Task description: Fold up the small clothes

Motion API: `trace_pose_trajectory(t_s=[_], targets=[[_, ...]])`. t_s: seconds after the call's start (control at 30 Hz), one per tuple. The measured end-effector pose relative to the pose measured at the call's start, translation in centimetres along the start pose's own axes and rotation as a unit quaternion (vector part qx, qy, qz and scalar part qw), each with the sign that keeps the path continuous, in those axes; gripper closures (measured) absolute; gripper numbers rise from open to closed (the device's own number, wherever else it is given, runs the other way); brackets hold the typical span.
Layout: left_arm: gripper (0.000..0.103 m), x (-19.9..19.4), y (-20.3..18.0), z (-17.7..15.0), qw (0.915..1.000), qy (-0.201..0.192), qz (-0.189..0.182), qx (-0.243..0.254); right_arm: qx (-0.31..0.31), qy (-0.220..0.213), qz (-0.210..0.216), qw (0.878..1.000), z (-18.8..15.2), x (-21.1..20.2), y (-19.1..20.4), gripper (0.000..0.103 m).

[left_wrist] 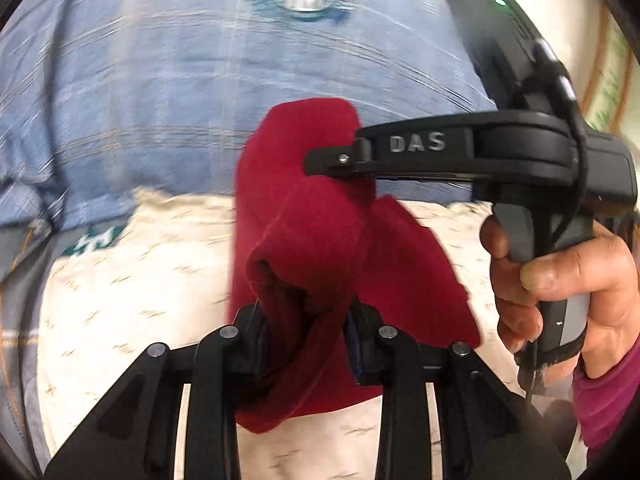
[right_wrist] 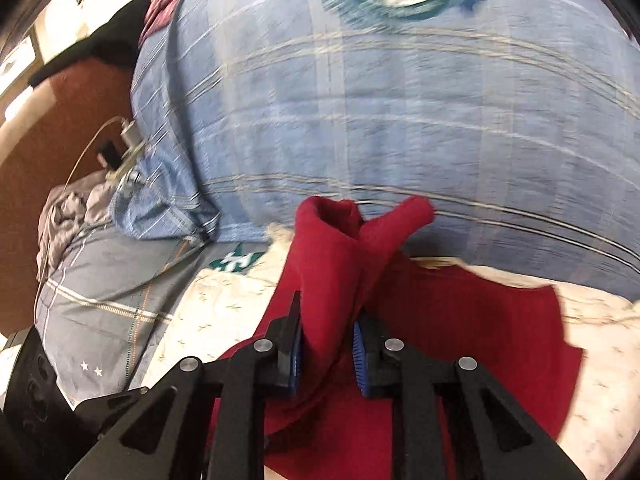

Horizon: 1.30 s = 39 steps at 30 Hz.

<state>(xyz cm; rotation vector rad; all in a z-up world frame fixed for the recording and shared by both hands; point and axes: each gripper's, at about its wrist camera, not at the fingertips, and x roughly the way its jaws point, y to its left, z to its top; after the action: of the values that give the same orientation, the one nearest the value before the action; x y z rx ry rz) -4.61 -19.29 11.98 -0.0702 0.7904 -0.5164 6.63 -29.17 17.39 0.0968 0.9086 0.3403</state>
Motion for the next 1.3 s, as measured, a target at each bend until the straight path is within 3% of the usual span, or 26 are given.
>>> trace_pose_trajectory(t_s=[0.33, 0.43, 0.53, 0.63, 0.67, 0.73, 0.8, 0.87, 0.97, 1.07, 1.13, 1.17, 1.3], targets=[[0.075, 6.1, -9.5, 0.0, 0.9962, 0.047, -0.05, 0.054, 0.053, -0.01, -0.059, 0.997, -3.2, -4.3, -10.1, 0.087], [0.075, 8.6, -10.7, -0.5, 0.9942, 0.071, -0.059, 0.054, 0.063, -0.004, -0.094, 0.994, -4.5, -3.5, -12.9, 0.093], [0.073, 10.2, -10.8, -0.8, 0.994, 0.083, -0.055, 0.044, 0.094, 0.026, -0.098, 0.99, -5.6, -0.8, -15.1, 0.093], [0.051, 9.4, -10.9, -1.1, 0.9917, 0.091, -0.078, 0.046, 0.111, 0.032, -0.097, 0.989, -6.5, 0.5, -15.9, 0.09], [0.046, 8.4, -10.5, -1.2, 0.99, 0.097, -0.091, 0.047, 0.12, 0.025, -0.091, 0.988, -6.6, 0.2, -16.1, 0.083], [0.046, 6.1, -10.3, -1.4, 0.9902, 0.089, -0.091, 0.057, 0.139, 0.011, -0.086, 0.986, -6.8, -1.5, -16.2, 0.072], [0.042, 3.6, -9.3, -1.6, 0.9917, 0.068, -0.08, 0.074, 0.158, -0.002, -0.061, 0.985, -7.4, -3.5, -16.1, 0.043], [0.037, 2.4, -7.5, -1.5, 0.9946, 0.048, -0.051, 0.077, 0.182, -0.019, -0.019, 0.983, -8.4, -5.3, -15.9, 0.026], [0.037, 2.3, -4.5, -1.7, 0.9971, 0.041, -0.004, 0.065, 0.19, -0.017, 0.016, 0.982, -10.1, -5.6, -14.7, 0.022], [0.037, 2.9, -2.5, -2.4, 0.9977, 0.059, 0.014, 0.029, 0.19, 0.014, 0.022, 0.981, -11.2, -3.2, -13.6, 0.024], [0.037, 3.2, -1.9, -2.9, 0.9975, 0.067, 0.012, 0.016, 0.185, 0.027, 0.017, 0.982, -11.6, -1.4, -13.0, 0.07], [0.037, 3.3, -2.1, -3.0, 0.9973, 0.07, 0.015, 0.014, 0.178, 0.038, 0.009, 0.983, -11.6, -0.8, -12.7, 0.079], [0.037, 2.9, -1.9, -3.3, 0.998, 0.059, 0.013, 0.02, 0.103, -0.007, -0.044, 0.994, -11.5, -4.2, -10.7, 0.083]])
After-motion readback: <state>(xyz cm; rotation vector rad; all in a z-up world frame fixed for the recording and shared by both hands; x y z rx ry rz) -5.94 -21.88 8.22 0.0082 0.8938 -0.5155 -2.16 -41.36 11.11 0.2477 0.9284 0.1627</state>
